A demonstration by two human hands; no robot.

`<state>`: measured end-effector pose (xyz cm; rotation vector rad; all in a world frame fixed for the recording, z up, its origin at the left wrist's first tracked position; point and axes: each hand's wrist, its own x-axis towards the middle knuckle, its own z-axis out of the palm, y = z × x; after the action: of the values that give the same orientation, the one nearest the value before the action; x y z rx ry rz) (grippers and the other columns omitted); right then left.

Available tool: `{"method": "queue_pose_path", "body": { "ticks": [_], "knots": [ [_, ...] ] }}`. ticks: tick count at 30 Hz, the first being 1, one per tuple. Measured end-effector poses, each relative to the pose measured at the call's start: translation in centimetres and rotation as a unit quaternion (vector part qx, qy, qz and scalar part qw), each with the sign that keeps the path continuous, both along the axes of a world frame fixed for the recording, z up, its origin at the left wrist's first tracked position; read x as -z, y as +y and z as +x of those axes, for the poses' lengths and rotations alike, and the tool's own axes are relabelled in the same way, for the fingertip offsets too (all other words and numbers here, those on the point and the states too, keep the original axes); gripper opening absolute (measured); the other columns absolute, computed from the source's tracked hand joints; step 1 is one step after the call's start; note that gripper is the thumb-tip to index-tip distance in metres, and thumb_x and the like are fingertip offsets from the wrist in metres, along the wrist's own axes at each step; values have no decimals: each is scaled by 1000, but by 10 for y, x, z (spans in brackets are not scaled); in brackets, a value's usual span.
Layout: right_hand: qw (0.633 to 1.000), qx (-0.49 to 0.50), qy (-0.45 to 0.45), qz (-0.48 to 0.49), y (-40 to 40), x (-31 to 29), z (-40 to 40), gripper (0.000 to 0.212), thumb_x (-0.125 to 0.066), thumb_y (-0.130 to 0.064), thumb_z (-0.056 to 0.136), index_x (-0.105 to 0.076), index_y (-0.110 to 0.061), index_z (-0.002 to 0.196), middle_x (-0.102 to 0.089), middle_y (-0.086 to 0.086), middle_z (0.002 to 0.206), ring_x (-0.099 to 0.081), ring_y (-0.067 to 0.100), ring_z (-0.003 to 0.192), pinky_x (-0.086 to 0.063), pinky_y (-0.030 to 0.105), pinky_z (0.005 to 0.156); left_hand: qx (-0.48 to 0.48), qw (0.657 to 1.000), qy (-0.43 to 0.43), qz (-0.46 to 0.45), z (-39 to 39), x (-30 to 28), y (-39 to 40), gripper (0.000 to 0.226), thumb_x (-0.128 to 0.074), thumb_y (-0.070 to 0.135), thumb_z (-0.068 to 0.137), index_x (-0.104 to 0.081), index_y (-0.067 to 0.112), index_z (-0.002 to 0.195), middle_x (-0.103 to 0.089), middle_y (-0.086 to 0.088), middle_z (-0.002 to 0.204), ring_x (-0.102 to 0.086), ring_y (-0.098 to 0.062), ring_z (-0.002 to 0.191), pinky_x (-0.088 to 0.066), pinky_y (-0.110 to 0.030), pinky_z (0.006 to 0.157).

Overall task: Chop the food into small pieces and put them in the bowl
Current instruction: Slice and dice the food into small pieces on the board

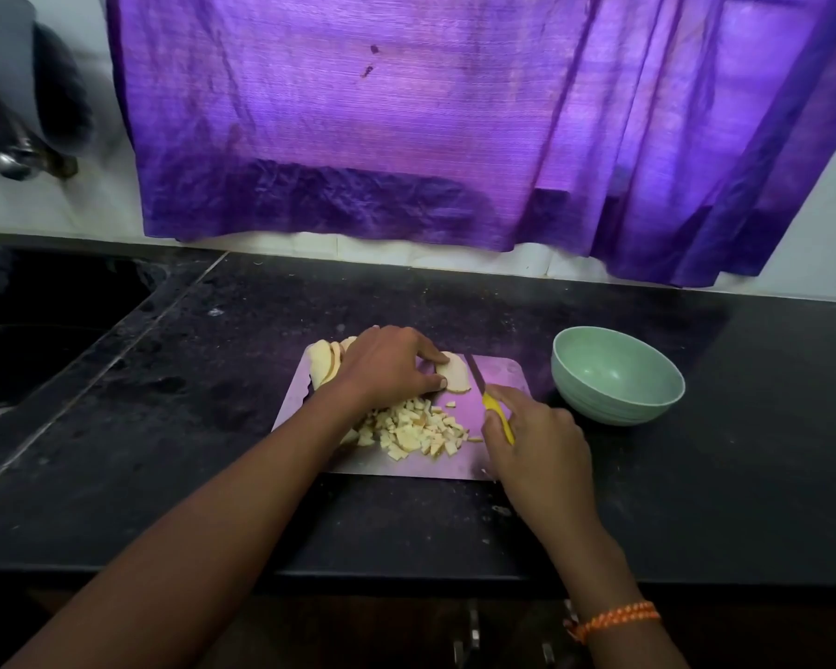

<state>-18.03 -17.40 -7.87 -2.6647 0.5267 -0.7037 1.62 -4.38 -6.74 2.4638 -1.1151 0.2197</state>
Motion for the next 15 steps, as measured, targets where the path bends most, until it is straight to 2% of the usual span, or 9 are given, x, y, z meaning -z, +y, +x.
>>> {"method": "queue_pose_path", "body": {
  "ticks": [2, 5, 9, 15],
  "knots": [
    [1000, -7, 23, -11, 2, -3, 13, 40, -50, -39, 101, -58, -36, 140, -70, 7, 103, -60, 27, 91, -38, 34, 68, 4, 1000, 1, 0, 1, 0, 0, 38, -77, 52, 91, -79, 35, 125, -74, 18, 130, -69, -8, 112, -53, -33, 96],
    [999, -12, 38, -21, 3, -5, 25, 38, -49, -38, 103, -58, -36, 140, -68, 6, 105, -61, 27, 92, -36, 32, 67, 1, 1000, -4, 8, 3, 2, -2, 41, -77, 56, 91, -79, 34, 126, -73, 20, 130, -69, -7, 112, -53, -32, 95],
    [998, -9, 44, -43, 3, -3, 31, 41, -48, -41, 104, -54, -36, 144, -69, 5, 108, -63, 25, 93, -37, 32, 67, 2, 1000, -2, 12, 4, 3, -4, 41, -77, 55, 91, -79, 32, 125, -73, 18, 131, -70, -7, 111, -54, -35, 100],
    [996, -20, 60, -66, 3, -7, 40, 37, -51, -37, 103, -59, -29, 139, -71, 4, 106, -64, 23, 91, -48, 34, 68, 6, 1000, -6, 8, 4, 3, -5, 41, -77, 54, 92, -78, 32, 127, -73, 18, 132, -69, -6, 111, -50, -26, 86]
  ]
}}
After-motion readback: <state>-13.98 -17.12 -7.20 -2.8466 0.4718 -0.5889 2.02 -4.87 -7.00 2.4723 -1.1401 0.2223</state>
